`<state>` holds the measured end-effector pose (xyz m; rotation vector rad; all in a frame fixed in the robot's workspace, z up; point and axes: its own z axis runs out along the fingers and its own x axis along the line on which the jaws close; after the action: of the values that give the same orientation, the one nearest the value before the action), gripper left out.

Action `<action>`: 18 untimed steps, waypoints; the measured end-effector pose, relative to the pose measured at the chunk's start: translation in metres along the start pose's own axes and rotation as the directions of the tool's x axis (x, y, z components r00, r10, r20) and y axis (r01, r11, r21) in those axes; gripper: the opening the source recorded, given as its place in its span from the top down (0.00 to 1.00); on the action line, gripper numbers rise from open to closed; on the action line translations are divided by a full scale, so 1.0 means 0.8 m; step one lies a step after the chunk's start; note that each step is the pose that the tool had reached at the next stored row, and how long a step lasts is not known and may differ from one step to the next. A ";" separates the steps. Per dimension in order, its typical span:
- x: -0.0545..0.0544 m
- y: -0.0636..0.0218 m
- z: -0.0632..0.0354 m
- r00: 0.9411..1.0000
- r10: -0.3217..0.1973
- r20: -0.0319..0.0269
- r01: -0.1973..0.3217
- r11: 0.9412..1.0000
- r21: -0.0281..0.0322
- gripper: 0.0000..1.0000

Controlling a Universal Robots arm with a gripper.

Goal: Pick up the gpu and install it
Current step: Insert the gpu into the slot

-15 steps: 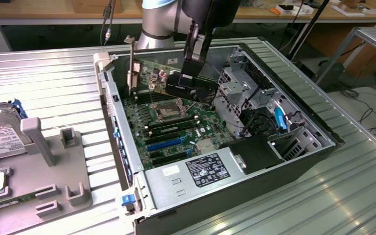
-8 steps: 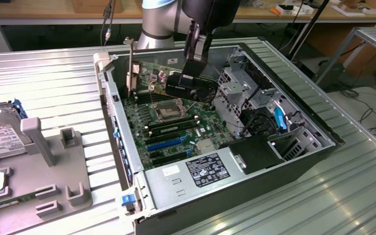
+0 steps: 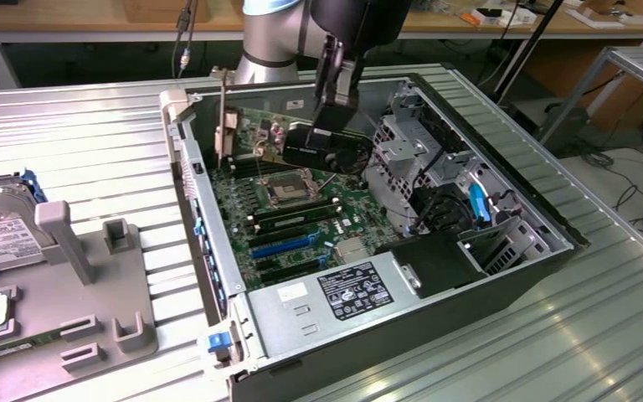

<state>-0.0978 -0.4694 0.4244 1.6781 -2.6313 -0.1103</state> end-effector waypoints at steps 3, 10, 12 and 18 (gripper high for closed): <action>0.000 0.000 0.000 1.000 -0.021 -0.001 0.021 1.000 -0.001 0.73; 0.000 0.000 0.000 0.997 -0.078 -0.005 0.078 0.997 -0.002 0.73; 0.000 0.000 0.000 0.996 -0.089 -0.006 0.089 0.996 -0.002 0.73; 0.000 0.000 0.000 0.991 -0.131 -0.009 0.131 0.991 -0.004 0.73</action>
<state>-0.0978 -0.4694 0.4245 1.8448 -2.5116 -0.1080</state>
